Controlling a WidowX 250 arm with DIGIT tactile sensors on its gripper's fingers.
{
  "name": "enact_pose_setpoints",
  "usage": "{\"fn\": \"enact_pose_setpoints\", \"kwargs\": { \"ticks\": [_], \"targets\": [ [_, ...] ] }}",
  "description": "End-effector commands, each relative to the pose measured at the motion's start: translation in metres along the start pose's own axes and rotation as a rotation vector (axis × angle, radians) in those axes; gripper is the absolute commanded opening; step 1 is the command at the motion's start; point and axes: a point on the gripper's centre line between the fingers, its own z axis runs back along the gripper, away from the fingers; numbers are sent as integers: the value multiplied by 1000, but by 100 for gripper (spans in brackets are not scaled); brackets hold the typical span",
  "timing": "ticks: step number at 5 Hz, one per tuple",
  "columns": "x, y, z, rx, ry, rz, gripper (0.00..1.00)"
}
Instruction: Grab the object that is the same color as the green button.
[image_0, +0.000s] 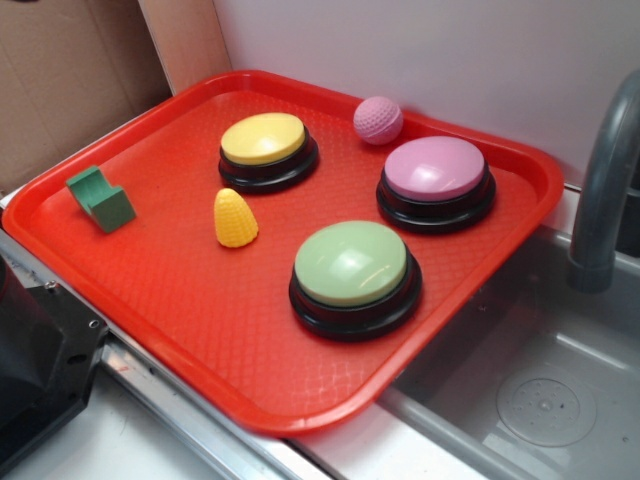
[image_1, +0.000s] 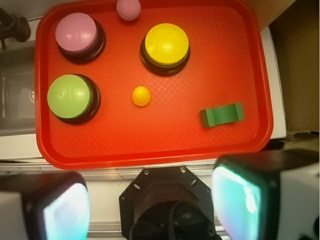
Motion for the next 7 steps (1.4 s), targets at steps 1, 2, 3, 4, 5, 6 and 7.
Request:
{"fn": "enact_pose_setpoints", "kwargs": {
  "ticks": [1,2,3,4,5,6,7],
  "targets": [
    [0,0,0,0,0,0,100],
    [21,51,-51,58,112,246,100],
    [25,96,-78,87,109,496,100],
    [16,136,-115,56,57,746,100],
    [5,146,-142,56,13,995,100],
    [9,142,-169,6,24,1084,100],
    [20,132,-195,-4,50,1058,100]
  ]
}}
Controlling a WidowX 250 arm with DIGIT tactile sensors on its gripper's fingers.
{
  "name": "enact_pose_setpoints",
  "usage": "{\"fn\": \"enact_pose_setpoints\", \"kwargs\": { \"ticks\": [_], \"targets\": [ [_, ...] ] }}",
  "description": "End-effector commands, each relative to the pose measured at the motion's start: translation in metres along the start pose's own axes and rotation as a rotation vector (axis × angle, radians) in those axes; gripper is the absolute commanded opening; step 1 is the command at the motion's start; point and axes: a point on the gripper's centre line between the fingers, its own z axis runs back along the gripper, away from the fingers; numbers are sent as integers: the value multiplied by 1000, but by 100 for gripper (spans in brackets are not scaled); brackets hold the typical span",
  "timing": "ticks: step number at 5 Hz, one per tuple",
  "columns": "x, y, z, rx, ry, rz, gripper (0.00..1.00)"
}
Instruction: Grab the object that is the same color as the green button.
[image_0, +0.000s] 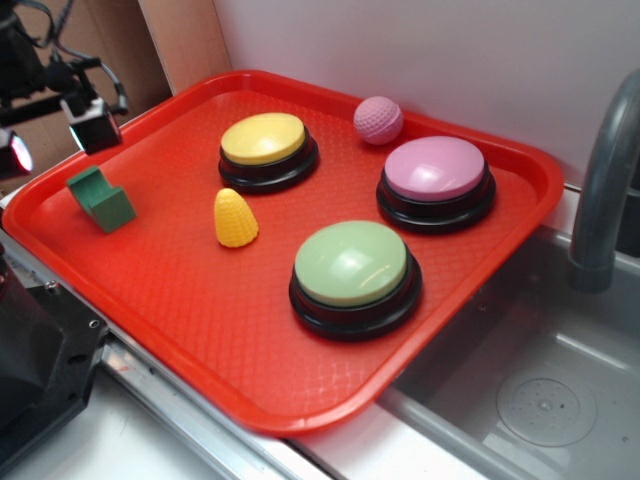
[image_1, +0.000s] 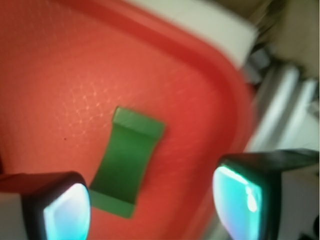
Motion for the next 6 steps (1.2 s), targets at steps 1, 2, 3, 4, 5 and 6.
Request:
{"fn": "enact_pose_setpoints", "kwargs": {
  "ticks": [1,2,3,4,5,6],
  "targets": [
    [-11,-17,-40,-13,28,-4,100],
    [-19,-25,-50,14,51,-11,100],
    [-27,-25,-52,33,62,-14,100],
    [-34,-27,-48,36,72,-49,0],
    [-35,-33,-33,-3,97,-199,0],
    [-34,-38,-12,-66,78,-392,0]
  ]
}}
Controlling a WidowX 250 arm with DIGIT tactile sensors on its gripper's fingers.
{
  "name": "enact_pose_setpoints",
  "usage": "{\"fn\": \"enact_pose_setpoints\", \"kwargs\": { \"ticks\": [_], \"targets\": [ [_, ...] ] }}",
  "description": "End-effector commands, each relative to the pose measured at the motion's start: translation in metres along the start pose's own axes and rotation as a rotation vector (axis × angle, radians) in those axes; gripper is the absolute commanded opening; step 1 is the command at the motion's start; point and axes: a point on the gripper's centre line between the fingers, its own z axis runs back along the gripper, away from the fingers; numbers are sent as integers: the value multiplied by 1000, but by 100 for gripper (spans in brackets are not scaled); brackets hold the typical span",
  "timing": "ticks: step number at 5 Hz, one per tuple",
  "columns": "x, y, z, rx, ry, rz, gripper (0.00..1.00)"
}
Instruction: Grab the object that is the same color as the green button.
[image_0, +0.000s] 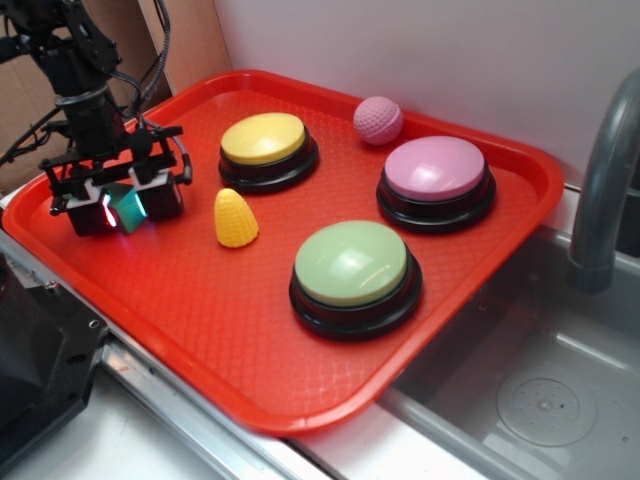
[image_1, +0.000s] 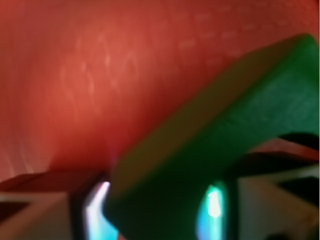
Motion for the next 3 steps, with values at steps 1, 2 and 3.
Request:
{"fn": "enact_pose_setpoints", "kwargs": {
  "ticks": [1,2,3],
  "targets": [
    [-4,-2,68,-48,-64,-463,0],
    [-13,0,109,18,-150,-714,0],
    [-18,11,129,40,-191,-779,0]
  ]
}}
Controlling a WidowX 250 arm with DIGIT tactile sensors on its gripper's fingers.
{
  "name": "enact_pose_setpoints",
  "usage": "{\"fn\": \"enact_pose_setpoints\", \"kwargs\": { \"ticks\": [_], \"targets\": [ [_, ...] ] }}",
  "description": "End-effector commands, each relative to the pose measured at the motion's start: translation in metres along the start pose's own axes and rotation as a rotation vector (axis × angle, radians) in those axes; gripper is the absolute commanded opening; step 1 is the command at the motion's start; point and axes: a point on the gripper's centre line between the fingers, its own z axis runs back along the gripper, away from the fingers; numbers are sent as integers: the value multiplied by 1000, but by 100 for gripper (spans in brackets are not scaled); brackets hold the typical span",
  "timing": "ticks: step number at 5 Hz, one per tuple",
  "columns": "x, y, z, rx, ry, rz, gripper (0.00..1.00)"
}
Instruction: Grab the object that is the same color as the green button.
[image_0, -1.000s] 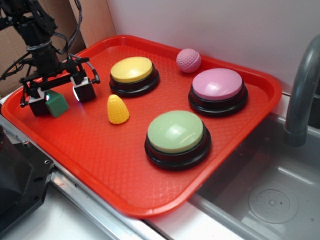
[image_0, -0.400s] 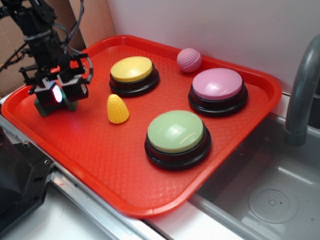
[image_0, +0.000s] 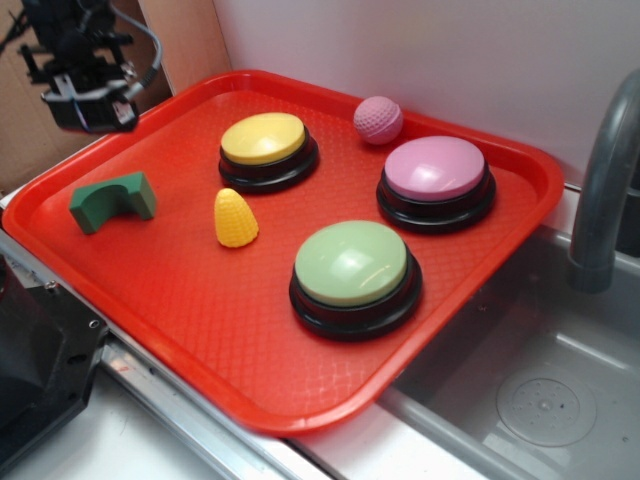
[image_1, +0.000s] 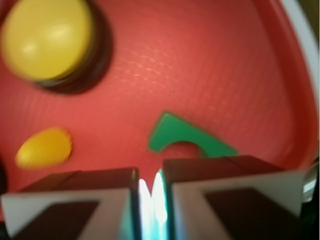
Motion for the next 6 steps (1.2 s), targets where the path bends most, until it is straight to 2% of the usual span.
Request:
{"fn": "enact_pose_setpoints", "kwargs": {
  "ticks": [1,2,3,5,6],
  "targets": [
    [-14,41,18,31,-127,-296,100],
    [-7,59,-11,66,-112,-493,100],
    [3,66,-57,101,-114,-617,100],
    [7,46,-98,168,-38,-725,100],
    [6,41,-98,146,-54,-736,0]
  ]
}}
